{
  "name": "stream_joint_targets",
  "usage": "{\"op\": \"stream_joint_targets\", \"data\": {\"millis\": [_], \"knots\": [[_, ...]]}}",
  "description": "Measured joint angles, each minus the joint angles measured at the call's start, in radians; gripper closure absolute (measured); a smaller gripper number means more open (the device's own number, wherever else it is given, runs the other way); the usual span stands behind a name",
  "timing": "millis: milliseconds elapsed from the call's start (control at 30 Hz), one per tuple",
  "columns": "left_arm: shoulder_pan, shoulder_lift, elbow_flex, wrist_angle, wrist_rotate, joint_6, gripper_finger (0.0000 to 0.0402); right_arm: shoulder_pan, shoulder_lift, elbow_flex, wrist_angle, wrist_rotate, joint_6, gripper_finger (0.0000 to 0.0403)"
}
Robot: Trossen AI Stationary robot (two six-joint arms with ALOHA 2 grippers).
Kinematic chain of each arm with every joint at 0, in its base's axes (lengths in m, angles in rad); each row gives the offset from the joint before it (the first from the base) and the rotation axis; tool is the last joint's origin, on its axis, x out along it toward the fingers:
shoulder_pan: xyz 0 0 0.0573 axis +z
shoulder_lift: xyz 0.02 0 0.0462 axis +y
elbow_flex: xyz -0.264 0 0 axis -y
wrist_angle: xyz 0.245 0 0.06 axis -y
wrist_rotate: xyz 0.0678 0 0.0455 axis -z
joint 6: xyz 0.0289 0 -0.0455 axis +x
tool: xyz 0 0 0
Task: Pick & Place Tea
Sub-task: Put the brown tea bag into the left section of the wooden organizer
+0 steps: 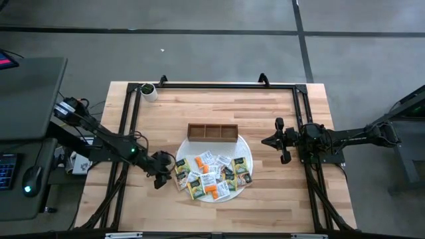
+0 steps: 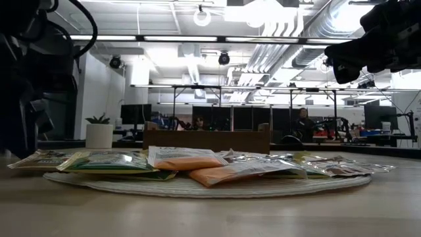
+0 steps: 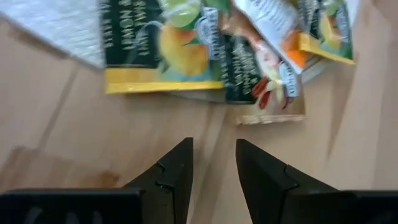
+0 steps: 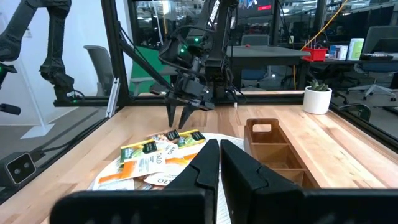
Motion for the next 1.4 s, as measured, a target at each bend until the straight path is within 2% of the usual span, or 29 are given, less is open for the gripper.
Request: {"op": "stream_joint_targets", "data": {"millis": [233,433,1400], "knots": [[0.0,0.101,0.0,0.168,0.01,0.026,0.0282,0.0,0.0,0.0,0.0,0.0,0.0,0.0391],[0.0,0.161,0.002,0.239,0.005,-0.005,0.0282,0.0,0.0,0.0,0.0,0.0,0.0,0.0391],[0.0,0.167,0.0,0.358,0.026,-0.012,0.0284,0.0,0.0,0.0,0.0,0.0,0.0,0.0391]]}}
